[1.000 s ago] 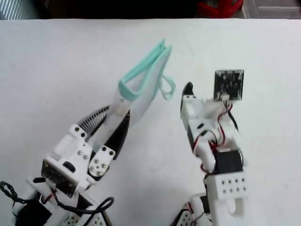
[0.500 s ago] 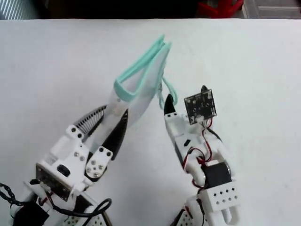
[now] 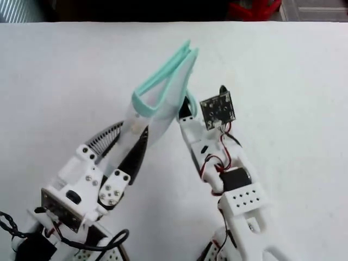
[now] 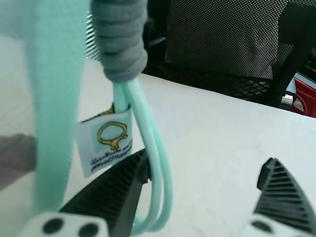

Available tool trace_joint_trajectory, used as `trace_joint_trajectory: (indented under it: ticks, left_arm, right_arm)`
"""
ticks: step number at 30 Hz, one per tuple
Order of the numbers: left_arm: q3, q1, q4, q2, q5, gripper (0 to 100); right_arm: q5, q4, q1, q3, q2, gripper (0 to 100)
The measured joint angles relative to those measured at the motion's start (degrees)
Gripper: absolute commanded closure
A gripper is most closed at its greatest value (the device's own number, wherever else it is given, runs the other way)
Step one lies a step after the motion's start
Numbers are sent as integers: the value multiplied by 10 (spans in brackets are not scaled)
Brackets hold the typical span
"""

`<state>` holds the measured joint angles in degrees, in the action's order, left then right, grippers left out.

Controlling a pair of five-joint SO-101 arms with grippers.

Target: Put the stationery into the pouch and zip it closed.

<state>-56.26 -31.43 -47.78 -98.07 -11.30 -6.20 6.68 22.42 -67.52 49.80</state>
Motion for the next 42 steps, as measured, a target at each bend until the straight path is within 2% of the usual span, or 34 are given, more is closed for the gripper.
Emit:
trace_joint_trajectory:
  ticks: [10,12,15,16,18,24,31,35,42]
  left_arm:
    - [0,-25,0,0,-2,975]
    - [0,-27,0,0,0,975]
    - [0,-27,-8,0,0,975]
    - [0,-29,-13,0,0,975]
    - [0,-29,-23,0,0,975]
    - [-30,-31,-23,-10,0,975]
    - [-149,0,40,1,-20,975]
    - [-178,16,49,2,-21,975]
    - [-193,15,51,0,-21,975]
  right_arm:
    - [0,-61,-10,4,-84,680]
    - [0,-64,-11,24,-120,762]
    - [0,-62,-25,65,-164,957]
    - [0,-62,-35,77,-171,991]
    - [0,-62,-59,99,-171,958]
    - [0,-56,-119,120,-113,979]
    - [0,28,-152,123,61,979]
    - [0,48,-178,123,147,979]
    - [0,96,-182,193,186,979]
